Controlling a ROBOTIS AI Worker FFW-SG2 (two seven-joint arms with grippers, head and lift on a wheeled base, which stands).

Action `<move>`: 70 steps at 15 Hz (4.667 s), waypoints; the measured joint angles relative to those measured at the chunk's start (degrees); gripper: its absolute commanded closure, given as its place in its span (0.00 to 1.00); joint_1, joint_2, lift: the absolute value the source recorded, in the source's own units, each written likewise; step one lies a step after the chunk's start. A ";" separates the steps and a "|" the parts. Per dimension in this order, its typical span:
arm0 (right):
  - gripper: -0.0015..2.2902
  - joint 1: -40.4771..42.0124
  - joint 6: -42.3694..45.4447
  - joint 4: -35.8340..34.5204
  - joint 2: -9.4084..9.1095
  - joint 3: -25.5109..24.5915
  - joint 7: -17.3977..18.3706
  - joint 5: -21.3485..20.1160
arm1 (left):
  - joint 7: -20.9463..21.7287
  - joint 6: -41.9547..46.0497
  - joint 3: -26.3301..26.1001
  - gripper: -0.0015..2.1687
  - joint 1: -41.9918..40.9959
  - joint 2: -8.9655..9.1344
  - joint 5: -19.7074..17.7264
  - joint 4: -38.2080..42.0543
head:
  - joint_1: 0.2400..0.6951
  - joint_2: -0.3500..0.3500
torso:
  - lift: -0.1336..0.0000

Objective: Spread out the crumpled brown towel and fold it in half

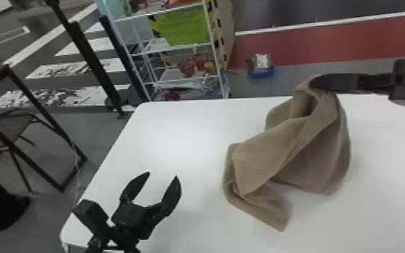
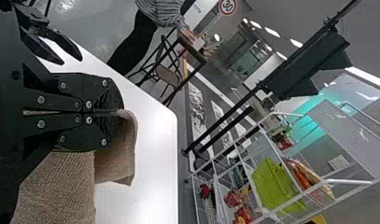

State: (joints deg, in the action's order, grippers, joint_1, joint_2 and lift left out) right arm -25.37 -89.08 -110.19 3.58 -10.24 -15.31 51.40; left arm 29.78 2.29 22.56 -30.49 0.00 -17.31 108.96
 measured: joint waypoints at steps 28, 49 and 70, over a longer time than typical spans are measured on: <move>0.02 -6.54 42.68 29.87 -3.41 28.99 -12.68 -38.86 | 0.10 -0.32 0.74 0.03 0.21 0.00 -0.22 -0.54 | 1.00 1.00 | 0.00; 0.03 13.61 35.67 5.38 4.83 -4.52 -10.38 -30.58 | 1.86 -5.02 -9.66 0.04 -0.32 0.00 5.33 5.92 | 1.00 0.49 | 0.00; 0.03 15.45 30.32 13.01 12.71 -37.78 -12.37 -22.66 | -1.07 -33.47 -37.17 0.10 6.86 0.00 29.75 13.00 | 1.00 0.00 | 0.00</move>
State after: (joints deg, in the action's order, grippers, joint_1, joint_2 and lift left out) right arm -9.92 -58.76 -97.17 16.29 -48.02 -27.68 28.74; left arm 28.71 -31.19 -14.62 -23.63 0.00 12.44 121.96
